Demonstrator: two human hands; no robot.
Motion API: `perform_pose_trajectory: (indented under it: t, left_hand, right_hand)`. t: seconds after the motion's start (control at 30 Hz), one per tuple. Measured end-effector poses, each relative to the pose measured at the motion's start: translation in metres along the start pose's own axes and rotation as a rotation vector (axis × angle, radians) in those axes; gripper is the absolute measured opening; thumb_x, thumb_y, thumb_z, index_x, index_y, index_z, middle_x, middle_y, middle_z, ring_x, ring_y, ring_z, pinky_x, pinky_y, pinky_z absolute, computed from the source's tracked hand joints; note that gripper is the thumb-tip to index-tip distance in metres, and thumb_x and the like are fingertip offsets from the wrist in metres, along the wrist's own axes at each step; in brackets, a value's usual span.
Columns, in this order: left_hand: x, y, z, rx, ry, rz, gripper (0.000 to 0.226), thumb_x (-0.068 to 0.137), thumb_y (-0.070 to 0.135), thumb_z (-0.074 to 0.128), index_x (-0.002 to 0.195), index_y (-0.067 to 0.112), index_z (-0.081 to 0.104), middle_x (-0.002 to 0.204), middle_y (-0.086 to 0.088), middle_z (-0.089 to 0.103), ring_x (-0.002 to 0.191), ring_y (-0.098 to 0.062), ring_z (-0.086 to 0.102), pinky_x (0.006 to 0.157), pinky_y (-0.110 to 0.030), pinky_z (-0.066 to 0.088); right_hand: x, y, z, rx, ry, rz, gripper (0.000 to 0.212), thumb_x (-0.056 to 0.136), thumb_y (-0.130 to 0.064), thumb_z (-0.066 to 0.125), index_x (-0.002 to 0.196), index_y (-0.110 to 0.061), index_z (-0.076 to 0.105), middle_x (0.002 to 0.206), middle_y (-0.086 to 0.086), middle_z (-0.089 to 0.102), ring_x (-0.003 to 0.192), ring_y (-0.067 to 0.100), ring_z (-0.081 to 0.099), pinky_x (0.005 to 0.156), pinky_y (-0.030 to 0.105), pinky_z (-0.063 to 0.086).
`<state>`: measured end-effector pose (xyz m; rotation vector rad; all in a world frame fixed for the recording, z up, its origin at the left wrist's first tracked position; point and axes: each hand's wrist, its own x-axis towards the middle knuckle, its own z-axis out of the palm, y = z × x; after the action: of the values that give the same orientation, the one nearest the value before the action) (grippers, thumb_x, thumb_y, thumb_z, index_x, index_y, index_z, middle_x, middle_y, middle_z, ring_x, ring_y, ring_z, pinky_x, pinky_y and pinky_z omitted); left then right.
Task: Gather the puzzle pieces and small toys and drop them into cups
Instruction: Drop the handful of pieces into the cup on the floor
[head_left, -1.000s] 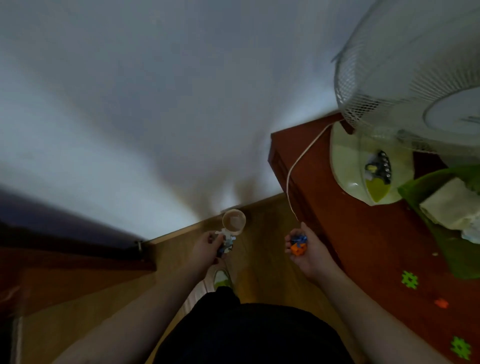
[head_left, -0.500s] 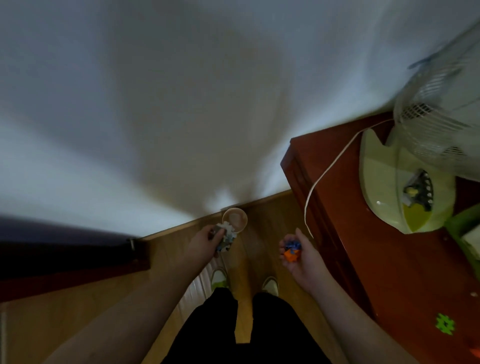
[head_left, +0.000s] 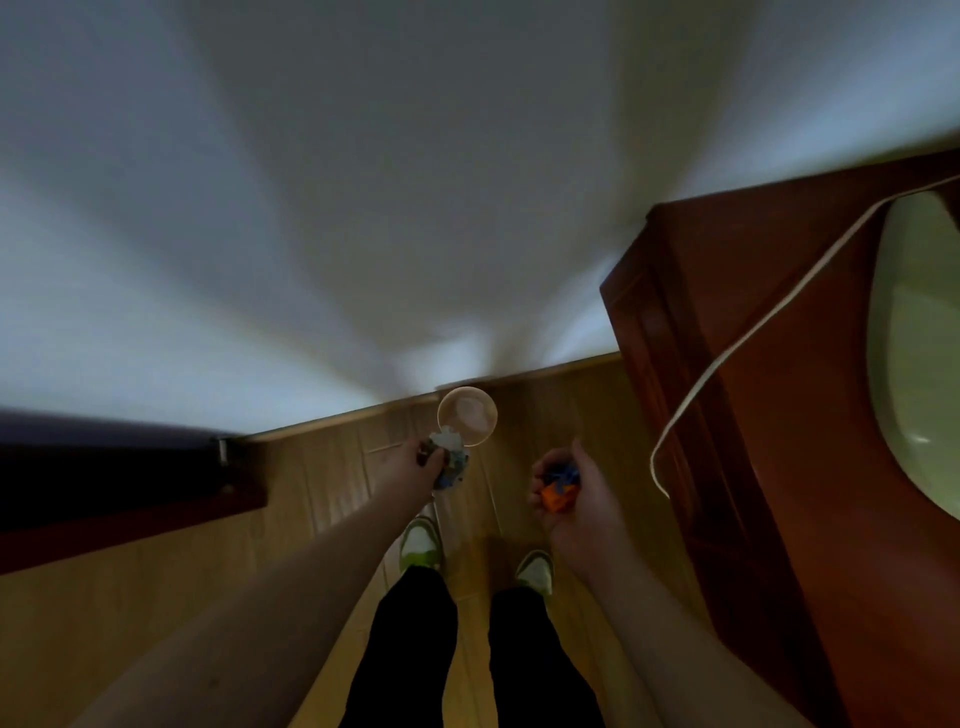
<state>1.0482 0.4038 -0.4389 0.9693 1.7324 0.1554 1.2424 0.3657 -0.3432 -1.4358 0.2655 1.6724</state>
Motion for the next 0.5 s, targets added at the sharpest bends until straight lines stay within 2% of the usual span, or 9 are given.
perform_pose_trajectory:
  t: [0.07, 0.13, 0.23, 0.37, 0.5]
  left_hand:
    - [0.024, -0.006, 0.012, 0.013, 0.023, 0.008, 0.033, 0.097, 0.032, 0.051, 0.124, 0.013, 0.054, 0.108, -0.009, 0.065, 0.092, -0.023, 0.064, 0.081, -0.042, 0.057]
    - [0.044, -0.010, 0.023, 0.012, 0.042, 0.016, 0.033, 0.097, 0.034, 0.049, 0.124, 0.015, 0.054, 0.103, -0.006, 0.065, 0.089, -0.019, 0.063, 0.075, -0.035, 0.056]
    - [0.072, -0.010, 0.036, -0.021, 0.044, 0.027, 0.021, 0.099, 0.030, 0.047, 0.114, 0.017, 0.054, 0.093, 0.000, 0.062, 0.082, -0.012, 0.060, 0.065, -0.024, 0.049]
    - [0.107, -0.012, 0.045, -0.111, 0.069, -0.038, 0.027, 0.095, 0.028, 0.048, 0.118, 0.014, 0.055, 0.098, -0.007, 0.063, 0.087, -0.022, 0.064, 0.081, -0.042, 0.058]
    - [0.128, -0.021, 0.047, -0.158, 0.068, -0.090, 0.032, 0.093, 0.034, 0.048, 0.117, 0.015, 0.058, 0.098, -0.007, 0.066, 0.085, -0.023, 0.066, 0.069, -0.040, 0.061]
  right_hand:
    - [0.020, 0.010, 0.000, -0.008, -0.015, -0.004, 0.037, 0.097, -0.037, 0.049, 0.073, -0.011, 0.058, 0.069, 0.007, 0.058, 0.060, 0.016, 0.053, 0.055, 0.027, 0.041]
    - [0.036, 0.020, -0.003, -0.025, 0.003, 0.003, 0.037, 0.097, -0.037, 0.048, 0.073, -0.011, 0.057, 0.068, 0.006, 0.058, 0.058, 0.015, 0.053, 0.052, 0.026, 0.042]
    - [0.054, 0.029, -0.013, -0.028, 0.014, 0.007, 0.037, 0.096, -0.038, 0.048, 0.074, -0.011, 0.057, 0.068, 0.007, 0.059, 0.059, 0.016, 0.054, 0.054, 0.027, 0.042]
    - [0.071, 0.034, -0.031, -0.030, 0.016, -0.011, 0.032, 0.087, -0.040, 0.055, 0.074, -0.011, 0.059, 0.068, 0.007, 0.060, 0.060, 0.016, 0.056, 0.055, 0.028, 0.043]
    - [0.077, 0.038, -0.045, 0.033, -0.009, -0.021, 0.031, 0.081, -0.043, 0.059, 0.077, -0.012, 0.060, 0.071, 0.007, 0.060, 0.063, 0.017, 0.056, 0.054, 0.027, 0.046]
